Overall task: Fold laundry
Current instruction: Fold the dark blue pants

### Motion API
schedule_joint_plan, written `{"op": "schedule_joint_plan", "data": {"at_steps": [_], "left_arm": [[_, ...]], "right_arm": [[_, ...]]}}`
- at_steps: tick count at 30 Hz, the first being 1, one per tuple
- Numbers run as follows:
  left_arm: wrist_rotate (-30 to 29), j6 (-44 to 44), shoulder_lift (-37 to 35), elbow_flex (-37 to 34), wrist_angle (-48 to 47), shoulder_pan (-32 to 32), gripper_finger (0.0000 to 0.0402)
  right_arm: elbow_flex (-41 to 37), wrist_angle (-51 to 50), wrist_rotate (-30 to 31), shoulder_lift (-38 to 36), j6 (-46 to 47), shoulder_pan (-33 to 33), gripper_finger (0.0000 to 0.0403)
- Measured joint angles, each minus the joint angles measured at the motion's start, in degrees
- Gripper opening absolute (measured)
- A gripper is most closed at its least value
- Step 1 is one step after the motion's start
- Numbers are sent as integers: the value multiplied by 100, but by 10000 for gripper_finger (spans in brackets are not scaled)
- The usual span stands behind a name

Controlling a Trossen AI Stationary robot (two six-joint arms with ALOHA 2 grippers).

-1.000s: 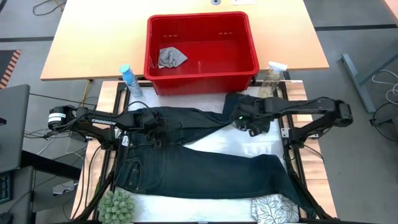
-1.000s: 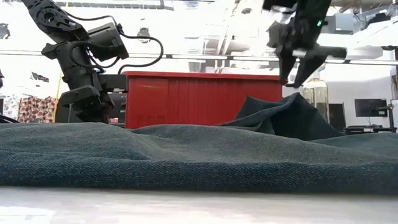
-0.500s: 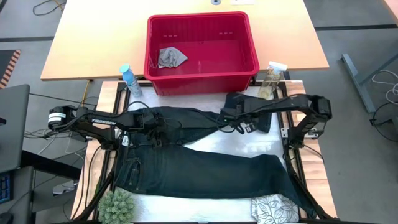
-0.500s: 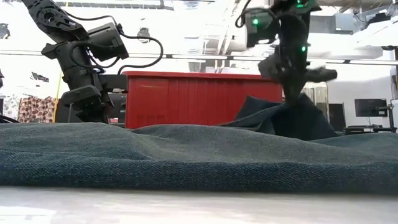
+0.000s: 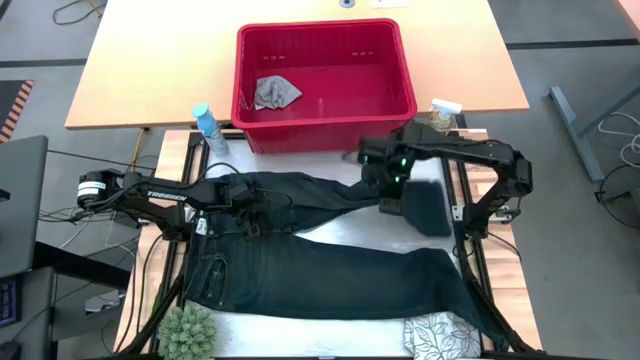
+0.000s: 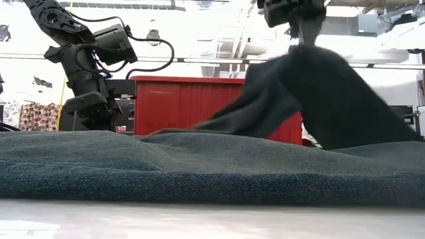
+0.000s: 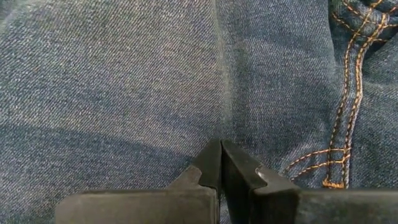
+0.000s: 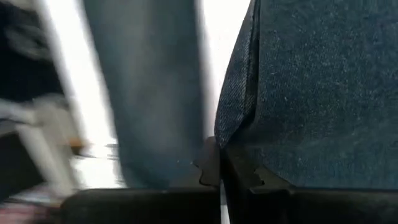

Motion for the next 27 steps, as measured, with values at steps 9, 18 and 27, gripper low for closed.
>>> {"op": "schedule_joint_plan", "data": {"at_steps": [9,18,27], "left_arm": [[-6,49,0,0,-4,0,0],[-5,40,-2,2,-113,0,0],[-7,9,-2,7,-257,2,0]], "right_arm": [[172,-371,-1574,131,477,-1467,23],[19,-156,-747,906,929,-2280,23],[20,-138,1168,1267,1550,-2298,31]]}}
